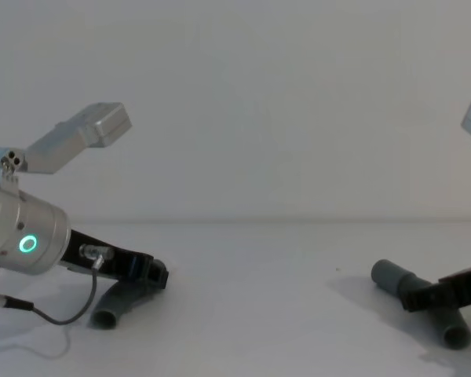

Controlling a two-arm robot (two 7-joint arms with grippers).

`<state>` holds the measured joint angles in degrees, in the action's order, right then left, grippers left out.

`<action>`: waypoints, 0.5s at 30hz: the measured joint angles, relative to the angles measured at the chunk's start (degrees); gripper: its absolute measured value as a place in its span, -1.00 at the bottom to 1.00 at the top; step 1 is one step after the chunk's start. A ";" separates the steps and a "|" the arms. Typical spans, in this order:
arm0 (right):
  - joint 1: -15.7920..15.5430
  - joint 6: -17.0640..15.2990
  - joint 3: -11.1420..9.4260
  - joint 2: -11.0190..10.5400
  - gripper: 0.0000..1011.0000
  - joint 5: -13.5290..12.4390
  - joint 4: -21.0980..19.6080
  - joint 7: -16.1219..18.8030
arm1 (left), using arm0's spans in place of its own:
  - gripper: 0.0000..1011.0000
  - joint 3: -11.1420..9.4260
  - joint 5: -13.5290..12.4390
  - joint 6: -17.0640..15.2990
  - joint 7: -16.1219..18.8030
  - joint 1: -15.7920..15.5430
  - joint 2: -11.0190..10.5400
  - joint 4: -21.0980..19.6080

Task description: Use both hands to pick up one end of the pipe from the table, align the ends, and insert them.

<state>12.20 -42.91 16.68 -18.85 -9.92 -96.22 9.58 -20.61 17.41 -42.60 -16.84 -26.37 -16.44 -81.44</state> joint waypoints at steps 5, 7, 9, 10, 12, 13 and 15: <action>0.04 -0.56 -0.05 0.43 0.99 0.31 0.17 -0.34 | -0.35 0.00 0.00 0.00 0.00 0.00 0.00 0.00; 0.04 -0.71 -0.07 0.59 0.99 0.47 0.24 -0.41 | -0.35 0.00 0.00 0.00 0.00 0.00 0.00 -0.01; 0.03 -0.84 -0.07 0.70 0.99 0.57 0.29 -0.48 | -0.35 0.00 0.00 0.00 0.00 0.00 0.00 0.00; 0.04 -0.87 -0.07 0.76 0.99 0.61 0.30 -0.51 | -0.35 0.00 0.00 0.00 0.00 0.00 0.00 0.00; 0.00 -0.94 -0.07 0.92 0.98 0.79 0.33 -0.65 | -0.35 0.00 0.00 0.00 0.00 0.00 0.00 0.00; 0.00 -0.97 -0.07 0.97 0.98 0.88 0.34 -0.73 | -0.35 0.00 0.00 0.00 0.00 0.00 0.00 0.00; -0.05 -1.04 -0.07 1.10 0.98 1.00 0.34 -0.80 | -0.35 0.00 0.00 0.00 0.00 0.00 0.00 0.00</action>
<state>12.16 -43.94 16.61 -17.75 -8.92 -95.88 8.79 -20.62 17.41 -42.60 -16.84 -26.37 -16.43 -81.44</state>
